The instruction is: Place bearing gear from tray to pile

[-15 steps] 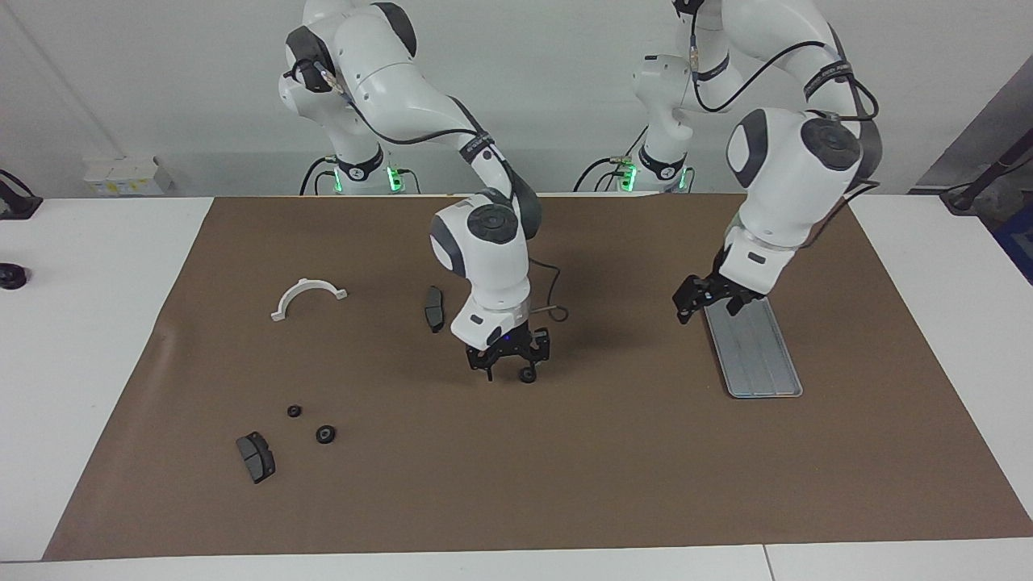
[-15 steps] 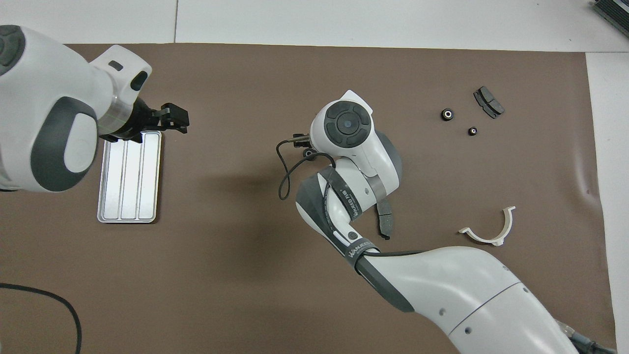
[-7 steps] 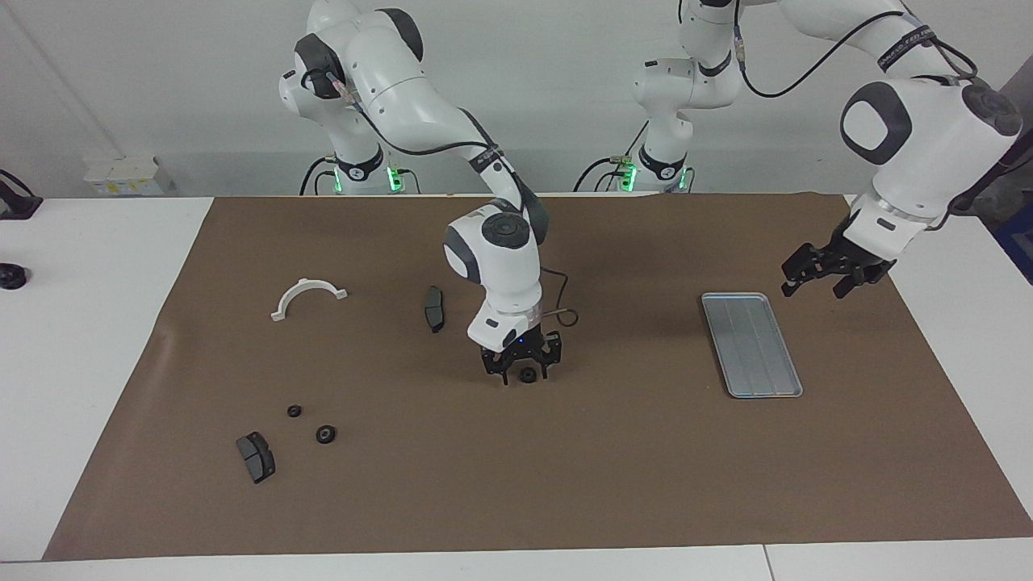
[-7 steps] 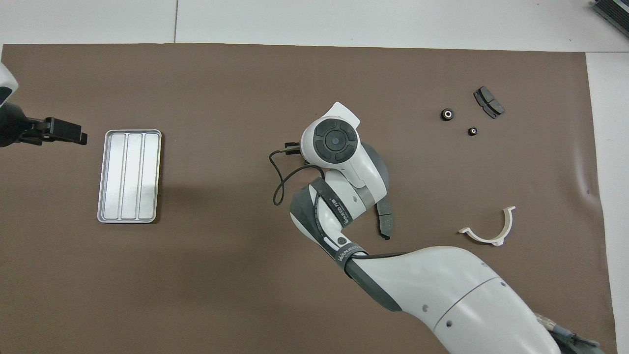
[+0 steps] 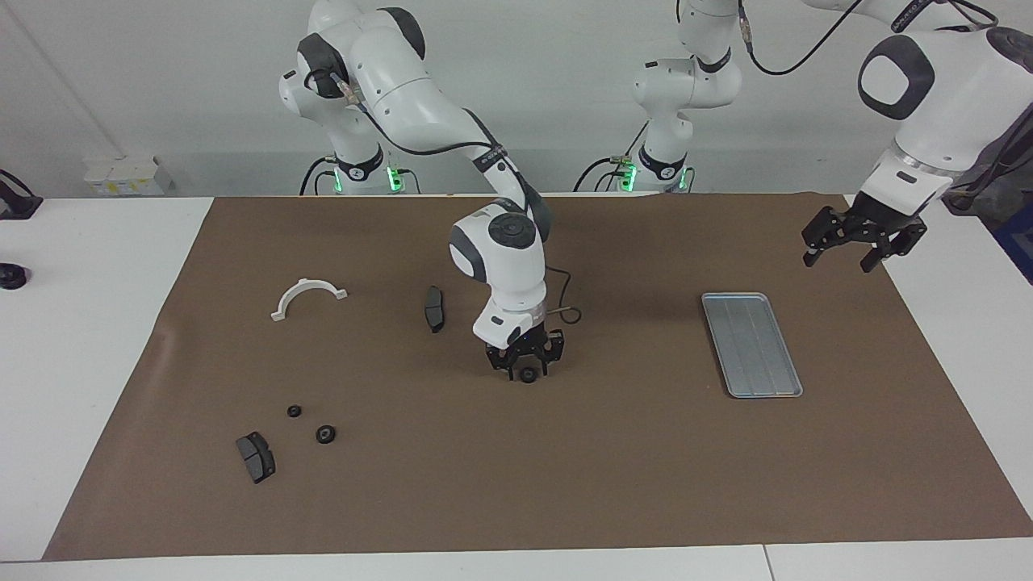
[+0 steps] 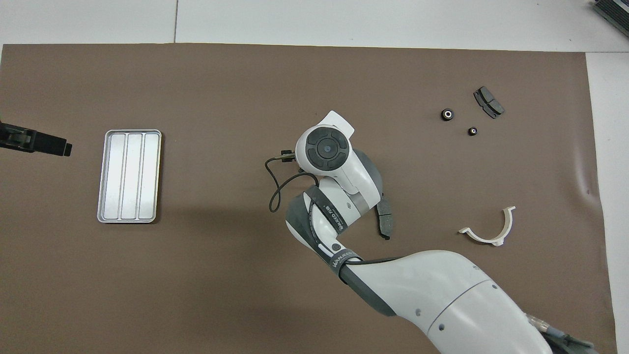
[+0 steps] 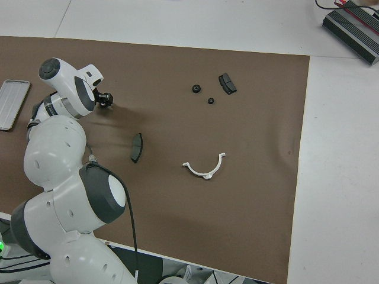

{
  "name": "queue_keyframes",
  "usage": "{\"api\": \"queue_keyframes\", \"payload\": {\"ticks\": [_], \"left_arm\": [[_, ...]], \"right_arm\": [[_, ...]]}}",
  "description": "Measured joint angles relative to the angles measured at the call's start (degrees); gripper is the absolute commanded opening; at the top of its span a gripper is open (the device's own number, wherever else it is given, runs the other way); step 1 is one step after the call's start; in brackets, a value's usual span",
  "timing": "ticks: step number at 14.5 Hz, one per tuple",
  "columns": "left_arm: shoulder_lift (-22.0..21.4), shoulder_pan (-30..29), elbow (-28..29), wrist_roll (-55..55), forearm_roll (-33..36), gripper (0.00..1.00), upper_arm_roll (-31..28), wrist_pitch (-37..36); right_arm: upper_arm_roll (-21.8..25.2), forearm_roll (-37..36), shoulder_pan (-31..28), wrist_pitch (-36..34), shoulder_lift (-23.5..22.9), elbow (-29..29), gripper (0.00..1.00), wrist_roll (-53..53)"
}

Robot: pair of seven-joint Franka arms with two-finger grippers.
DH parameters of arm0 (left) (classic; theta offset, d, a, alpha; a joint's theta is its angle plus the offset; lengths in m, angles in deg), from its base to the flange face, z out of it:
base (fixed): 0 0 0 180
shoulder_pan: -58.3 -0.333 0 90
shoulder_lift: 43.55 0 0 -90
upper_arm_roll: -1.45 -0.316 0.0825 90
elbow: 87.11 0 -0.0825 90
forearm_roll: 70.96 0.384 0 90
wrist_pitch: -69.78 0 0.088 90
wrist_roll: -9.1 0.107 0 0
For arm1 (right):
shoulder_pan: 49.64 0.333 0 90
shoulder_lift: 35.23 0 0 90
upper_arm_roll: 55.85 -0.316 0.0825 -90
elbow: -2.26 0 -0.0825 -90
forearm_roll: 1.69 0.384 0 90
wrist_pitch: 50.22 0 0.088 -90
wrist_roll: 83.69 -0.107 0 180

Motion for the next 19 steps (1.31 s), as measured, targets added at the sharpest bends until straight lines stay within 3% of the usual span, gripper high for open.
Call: {"api": "queue_keyframes", "payload": {"ticks": [3, 5, 12, 19], "left_arm": [[-0.3, 4.1, -2.8, -3.1, 1.0, 1.00, 0.2, -2.9], [-0.3, 5.6, -3.5, -9.6, 1.0, 1.00, 0.4, -3.0], [-0.3, 5.7, -3.3, -12.7, 1.0, 1.00, -0.2, -4.5], [-0.4, 4.3, -3.2, -12.9, 1.0, 1.00, -1.0, -4.9]], "right_arm": [[0.0, 0.0, 0.0, 0.0, 0.1, 0.0, 0.16, 0.0], [0.0, 0.0, 0.0, 0.0, 0.1, -0.1, 0.07, 0.0], [1.2, -0.1, -1.6, -5.9, 0.8, 2.9, 0.06, 0.1], [1.5, -0.2, -15.4, -17.1, 5.6, 3.9, 0.06, 15.5]]}}
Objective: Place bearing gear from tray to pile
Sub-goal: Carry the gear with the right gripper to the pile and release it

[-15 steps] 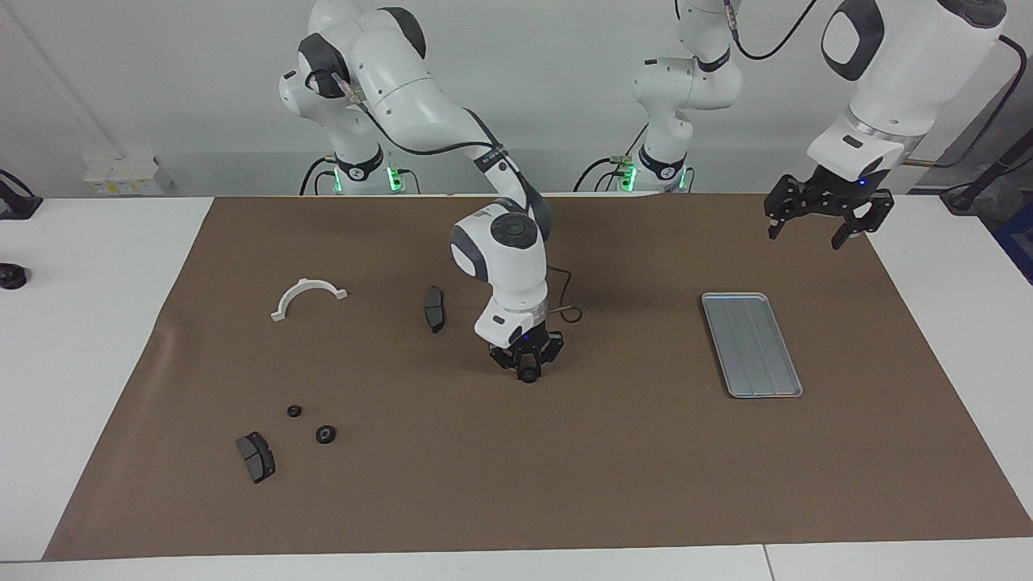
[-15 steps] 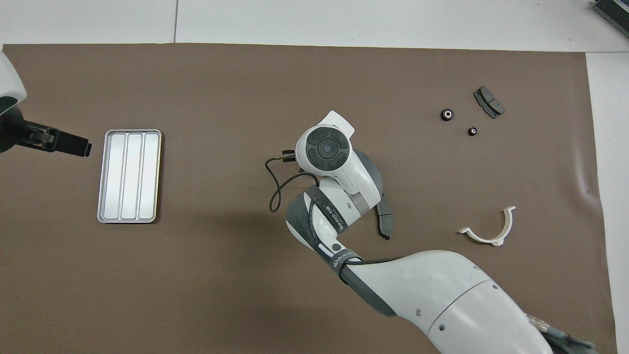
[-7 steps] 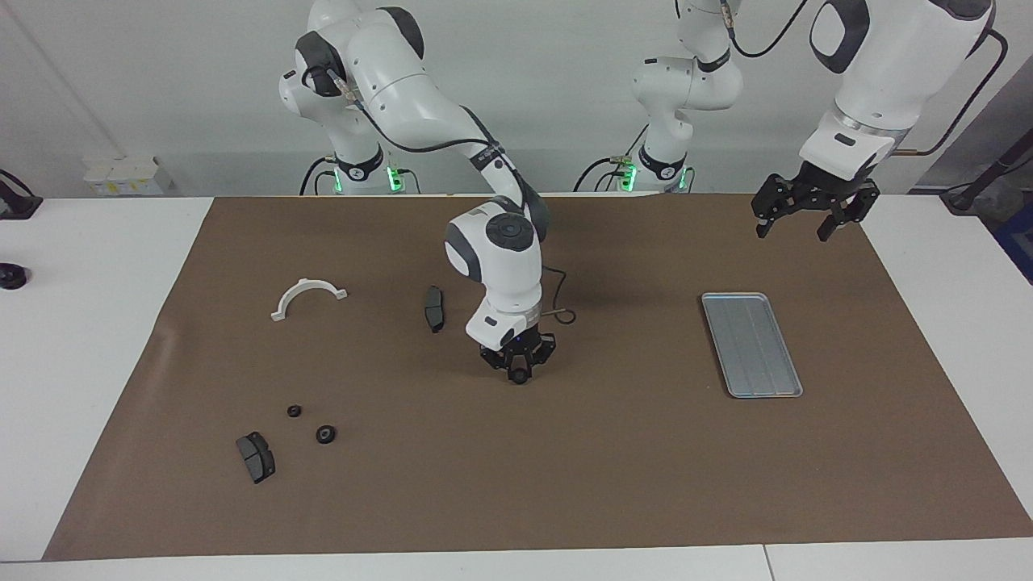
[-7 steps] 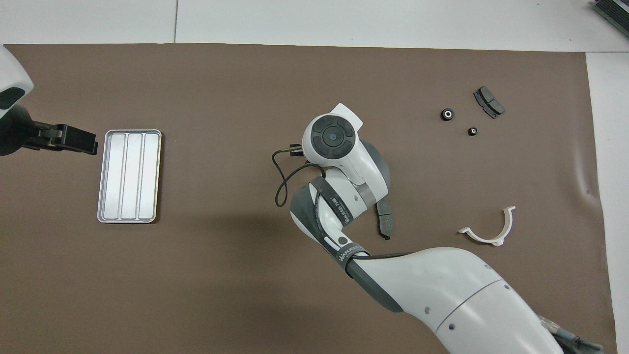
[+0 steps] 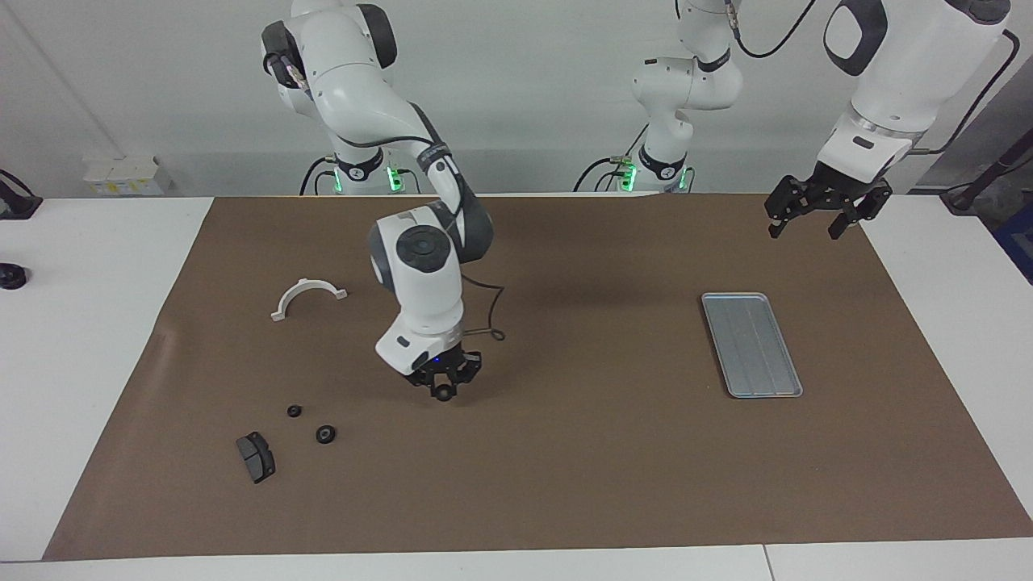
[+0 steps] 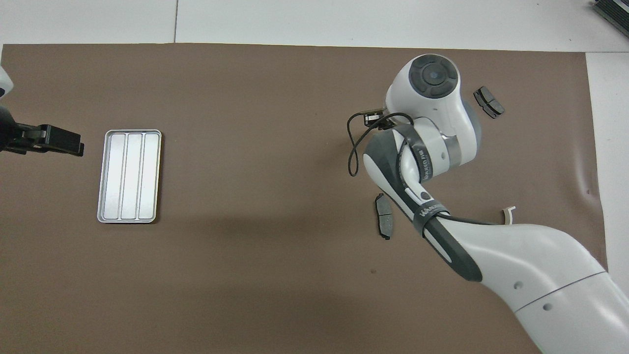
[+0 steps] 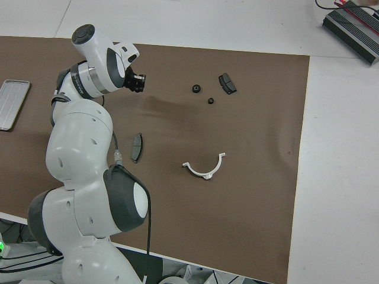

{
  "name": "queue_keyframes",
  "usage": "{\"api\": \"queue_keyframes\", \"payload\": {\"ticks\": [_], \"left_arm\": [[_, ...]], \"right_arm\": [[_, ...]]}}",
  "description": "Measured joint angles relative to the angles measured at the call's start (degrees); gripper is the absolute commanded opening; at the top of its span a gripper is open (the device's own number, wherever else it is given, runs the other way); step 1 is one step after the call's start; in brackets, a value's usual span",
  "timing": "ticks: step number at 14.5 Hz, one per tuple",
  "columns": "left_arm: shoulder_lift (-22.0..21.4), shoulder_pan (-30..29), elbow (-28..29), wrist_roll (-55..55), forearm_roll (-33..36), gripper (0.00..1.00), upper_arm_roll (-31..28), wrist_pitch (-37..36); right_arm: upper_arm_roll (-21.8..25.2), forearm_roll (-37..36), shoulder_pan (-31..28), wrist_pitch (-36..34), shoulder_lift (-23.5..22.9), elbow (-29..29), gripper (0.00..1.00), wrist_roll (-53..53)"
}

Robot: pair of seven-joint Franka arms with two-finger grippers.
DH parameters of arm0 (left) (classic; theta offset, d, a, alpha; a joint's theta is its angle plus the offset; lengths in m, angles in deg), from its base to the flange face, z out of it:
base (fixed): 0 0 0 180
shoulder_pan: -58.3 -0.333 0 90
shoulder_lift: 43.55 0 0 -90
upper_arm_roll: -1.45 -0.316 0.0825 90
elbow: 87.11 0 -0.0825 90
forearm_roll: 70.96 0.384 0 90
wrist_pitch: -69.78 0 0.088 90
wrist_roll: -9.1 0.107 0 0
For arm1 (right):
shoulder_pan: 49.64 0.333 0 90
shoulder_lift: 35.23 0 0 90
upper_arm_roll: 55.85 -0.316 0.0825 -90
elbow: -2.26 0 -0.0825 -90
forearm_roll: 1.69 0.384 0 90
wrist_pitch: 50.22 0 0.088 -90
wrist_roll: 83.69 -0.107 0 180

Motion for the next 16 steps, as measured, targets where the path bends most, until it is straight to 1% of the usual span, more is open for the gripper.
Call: {"api": "queue_keyframes", "payload": {"ticks": [3, 6, 7, 8, 9, 10, 11, 13, 16], "left_arm": [[0.0, 0.0, 0.0, 0.0, 0.0, 1.00, 0.0, 0.0], [0.0, 0.0, 0.1, 0.0, 0.0, 1.00, 0.0, -0.2], [0.0, 0.0, 0.4, -0.1, 0.0, 1.00, 0.0, -0.4], [-0.1, -0.2, 1.1, -0.1, 0.0, 1.00, 0.0, -0.6], [-0.4, -0.6, 2.2, -0.1, 0.0, 1.00, 0.0, -0.9], [-1.1, -1.3, 3.7, -0.2, 0.0, 1.00, -0.1, -1.1], [-1.9, -2.4, 5.4, -0.3, 0.0, 1.00, -0.1, -1.1], [-3.8, -5.3, 7.9, -0.1, 0.0, 1.00, -0.2, -1.1], [-5.6, -6.5, 9.1, -0.1, 0.0, 1.00, 0.0, -1.1]], "right_arm": [[0.0, 0.0, -5.6, -3.3, 2.1, -1.0, 0.07, 4.9], [-0.1, 0.0, -8.8, -3.2, 3.1, -4.5, 0.07, 5.6], [-0.1, 0.0, -9.4, -3.0, 3.6, -6.3, 0.10, 5.6], [-0.1, 0.0, -9.9, -2.3, 4.1, -8.3, 0.16, 5.6], [-0.1, 0.0, -10.3, -1.3, 4.8, -10.6, 0.32, 5.6], [-0.1, 0.0, -10.4, -0.1, 5.5, -12.7, 0.60, 5.6], [-0.1, 0.0, -10.4, 0.7, 6.1, -14.2, 0.84, 5.6], [-0.2, 0.0, -10.4, 1.4, 7.1, -15.7, 0.99, 5.5], [-0.2, 0.0, -10.4, 1.4, 9.5, -15.7, 1.00, 5.5]]}}
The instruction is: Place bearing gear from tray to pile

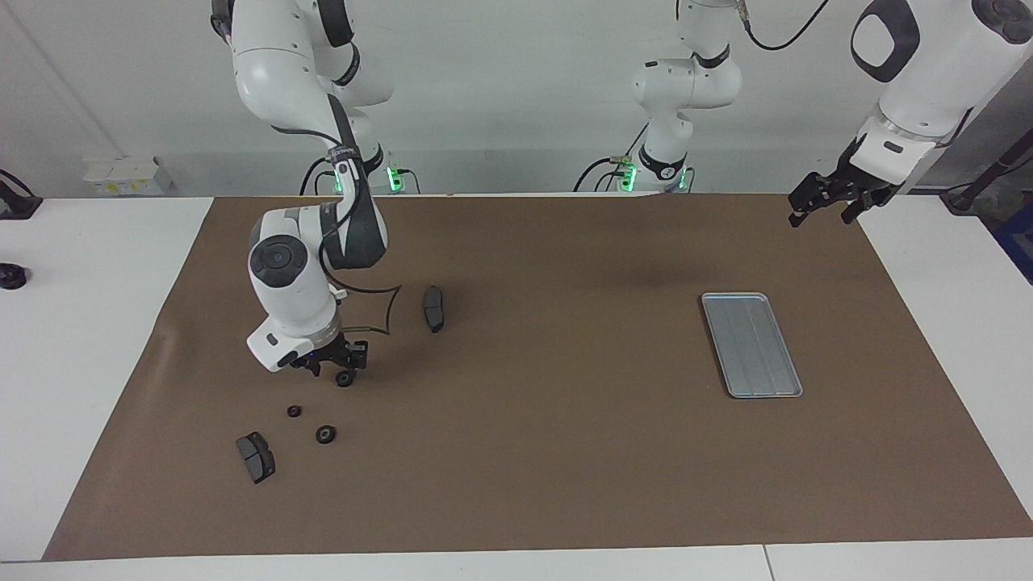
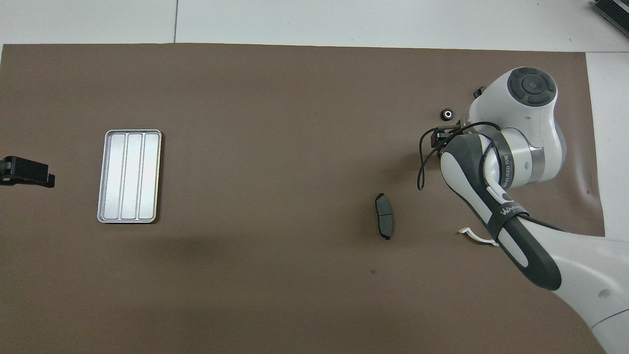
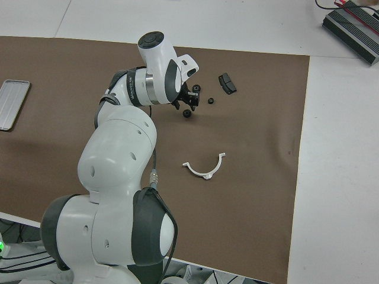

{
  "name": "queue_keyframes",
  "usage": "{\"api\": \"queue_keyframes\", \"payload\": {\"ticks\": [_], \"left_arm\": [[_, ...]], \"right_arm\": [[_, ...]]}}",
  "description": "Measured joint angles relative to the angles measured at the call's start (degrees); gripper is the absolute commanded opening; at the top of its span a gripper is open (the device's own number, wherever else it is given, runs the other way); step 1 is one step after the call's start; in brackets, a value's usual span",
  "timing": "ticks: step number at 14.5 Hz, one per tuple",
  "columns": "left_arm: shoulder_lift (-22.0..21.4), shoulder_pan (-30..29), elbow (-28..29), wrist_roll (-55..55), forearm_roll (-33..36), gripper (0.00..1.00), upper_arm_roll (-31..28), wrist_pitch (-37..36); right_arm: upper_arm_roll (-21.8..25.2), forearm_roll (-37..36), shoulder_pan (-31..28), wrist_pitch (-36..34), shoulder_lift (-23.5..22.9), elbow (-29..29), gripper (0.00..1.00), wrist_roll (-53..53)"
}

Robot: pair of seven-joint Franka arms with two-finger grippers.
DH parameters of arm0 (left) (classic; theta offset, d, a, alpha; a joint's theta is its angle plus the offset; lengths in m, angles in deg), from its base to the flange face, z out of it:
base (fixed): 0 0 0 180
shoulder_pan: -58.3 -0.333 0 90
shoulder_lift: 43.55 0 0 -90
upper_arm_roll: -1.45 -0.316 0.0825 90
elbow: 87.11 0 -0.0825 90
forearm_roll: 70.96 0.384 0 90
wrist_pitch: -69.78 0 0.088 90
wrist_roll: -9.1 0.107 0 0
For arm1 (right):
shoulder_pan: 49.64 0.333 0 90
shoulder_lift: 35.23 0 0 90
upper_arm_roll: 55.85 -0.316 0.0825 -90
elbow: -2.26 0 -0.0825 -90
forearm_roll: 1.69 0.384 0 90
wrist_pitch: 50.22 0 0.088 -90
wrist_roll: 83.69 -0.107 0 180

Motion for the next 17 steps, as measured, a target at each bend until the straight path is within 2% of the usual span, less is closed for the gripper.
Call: {"api": "queue_keyframes", "payload": {"ticks": [3, 7, 12, 15, 17], "left_arm": [[-0.2, -0.2, 0.2, 0.0, 0.0, 1.00, 0.1, 0.0], [-0.2, -4.3, 0.3, 0.0, 0.0, 1.00, 3.9, 0.0], [-0.2, -8.9, 0.3, -0.1, 0.0, 1.00, 8.1, 0.0], [-0.3, -9.7, 0.3, -0.1, 0.0, 1.00, 9.0, 0.1], [-0.6, -10.1, 0.2, -0.1, 0.0, 1.00, 9.0, 0.1]], "right_arm": [[0.0, 0.0, -0.2, -1.8, 4.3, 0.7, 1.00, 0.0], [0.0, 0.1, -0.3, -7.6, 9.1, 4.9, 1.00, 0.0], [-0.4, 2.0, -0.2, -17.6, 15.7, 6.6, 1.00, 0.0], [-1.1, 2.4, -0.1, -23.3, 19.1, 7.7, 1.00, 0.0], [-1.2, 2.4, 0.0, -24.2, 20.2, 8.0, 1.00, 0.0]]}}
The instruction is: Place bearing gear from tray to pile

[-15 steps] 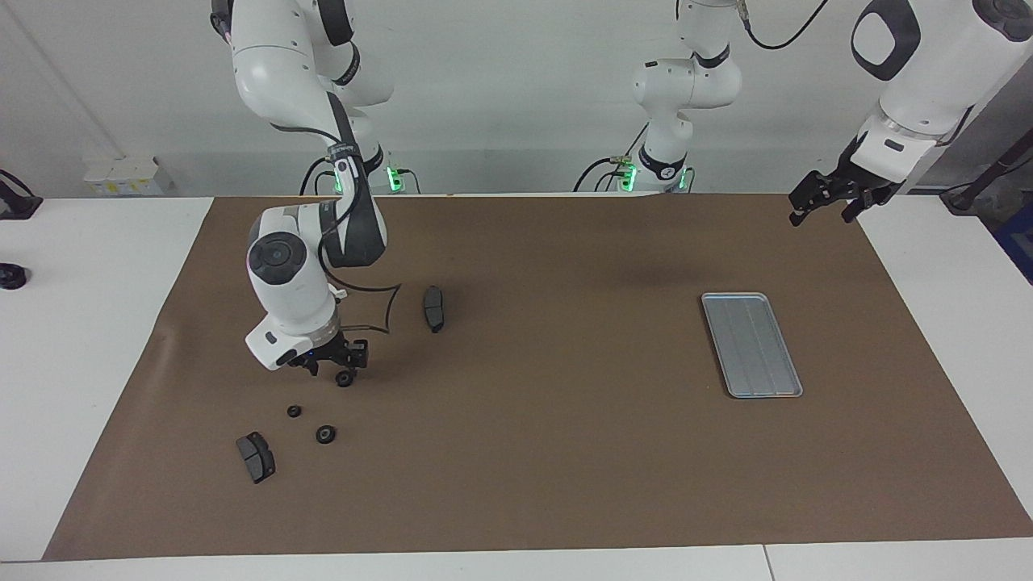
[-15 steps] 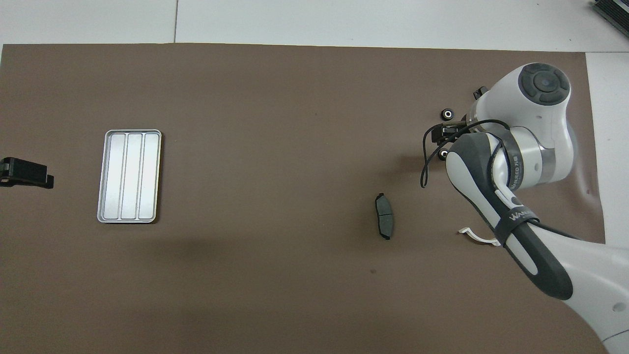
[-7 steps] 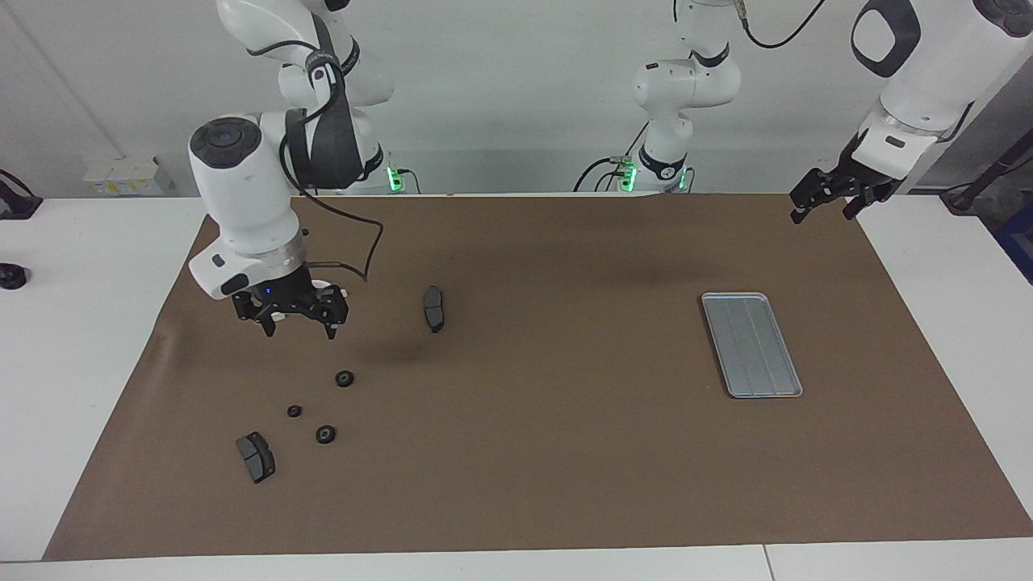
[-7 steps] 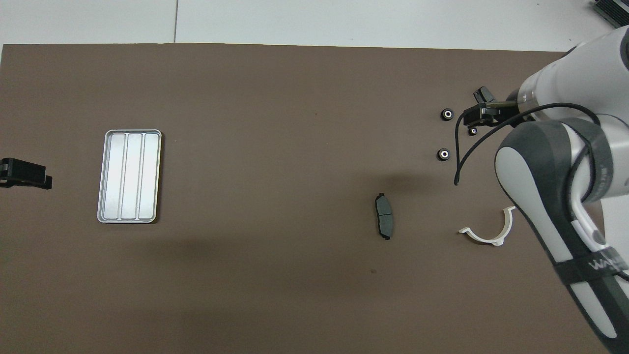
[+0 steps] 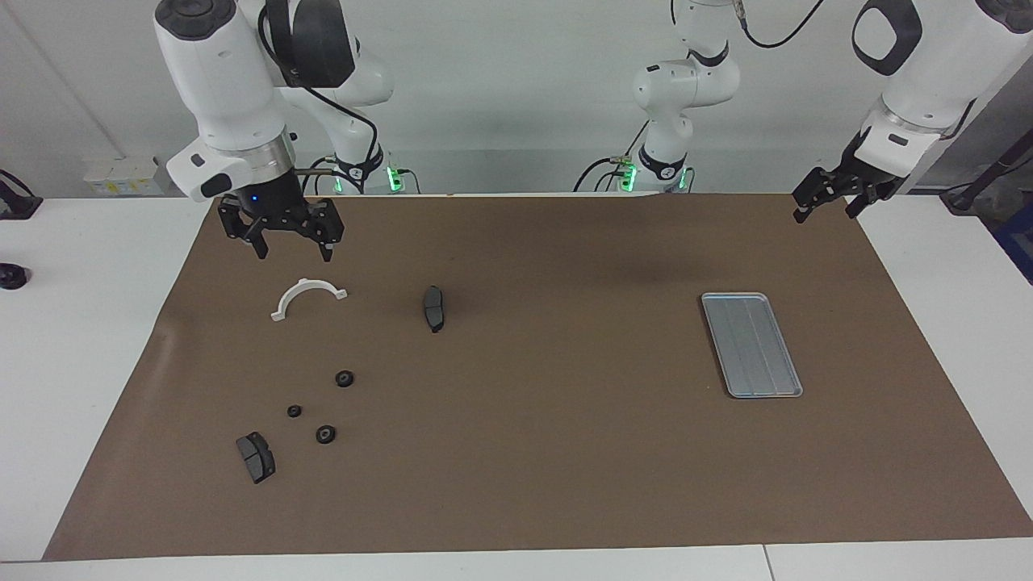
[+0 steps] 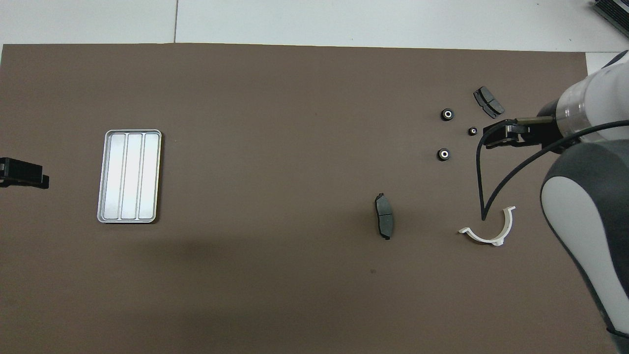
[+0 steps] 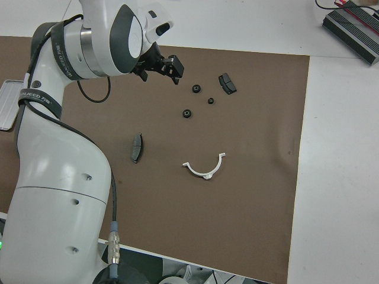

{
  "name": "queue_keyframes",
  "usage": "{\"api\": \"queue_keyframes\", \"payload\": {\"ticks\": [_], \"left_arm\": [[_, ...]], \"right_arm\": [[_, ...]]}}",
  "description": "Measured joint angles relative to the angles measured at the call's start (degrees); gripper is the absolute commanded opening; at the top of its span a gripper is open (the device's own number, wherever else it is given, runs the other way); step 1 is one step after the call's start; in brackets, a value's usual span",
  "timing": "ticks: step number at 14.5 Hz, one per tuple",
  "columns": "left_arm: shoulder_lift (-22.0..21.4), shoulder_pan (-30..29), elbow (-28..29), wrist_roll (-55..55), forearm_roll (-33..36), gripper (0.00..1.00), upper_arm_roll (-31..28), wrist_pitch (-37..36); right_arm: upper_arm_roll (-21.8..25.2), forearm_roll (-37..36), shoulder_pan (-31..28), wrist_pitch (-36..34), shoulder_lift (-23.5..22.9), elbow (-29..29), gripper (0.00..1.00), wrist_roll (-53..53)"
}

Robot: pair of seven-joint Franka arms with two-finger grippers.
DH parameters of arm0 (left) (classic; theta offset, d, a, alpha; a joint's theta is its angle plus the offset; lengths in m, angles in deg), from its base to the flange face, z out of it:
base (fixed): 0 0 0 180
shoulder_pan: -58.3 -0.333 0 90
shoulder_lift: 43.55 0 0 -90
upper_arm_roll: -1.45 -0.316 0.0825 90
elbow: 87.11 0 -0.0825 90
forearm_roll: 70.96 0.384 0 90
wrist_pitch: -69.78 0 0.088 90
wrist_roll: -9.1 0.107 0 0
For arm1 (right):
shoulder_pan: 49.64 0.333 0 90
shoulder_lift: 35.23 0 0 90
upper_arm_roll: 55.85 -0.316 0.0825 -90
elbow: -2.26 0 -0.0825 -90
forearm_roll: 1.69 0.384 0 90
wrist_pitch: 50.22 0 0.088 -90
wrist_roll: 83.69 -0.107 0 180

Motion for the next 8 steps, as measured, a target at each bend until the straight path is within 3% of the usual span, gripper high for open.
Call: {"api": "queue_keyframes", "payload": {"ticks": [8], "left_arm": [[-0.6, -0.3, -0.3, 0.0, 0.0, 1.00, 1.4, -0.5]], "right_arm": [[0.4, 5.8, -0.2, 0.8, -0.1, 0.1, 1.00, 0.0]]}}
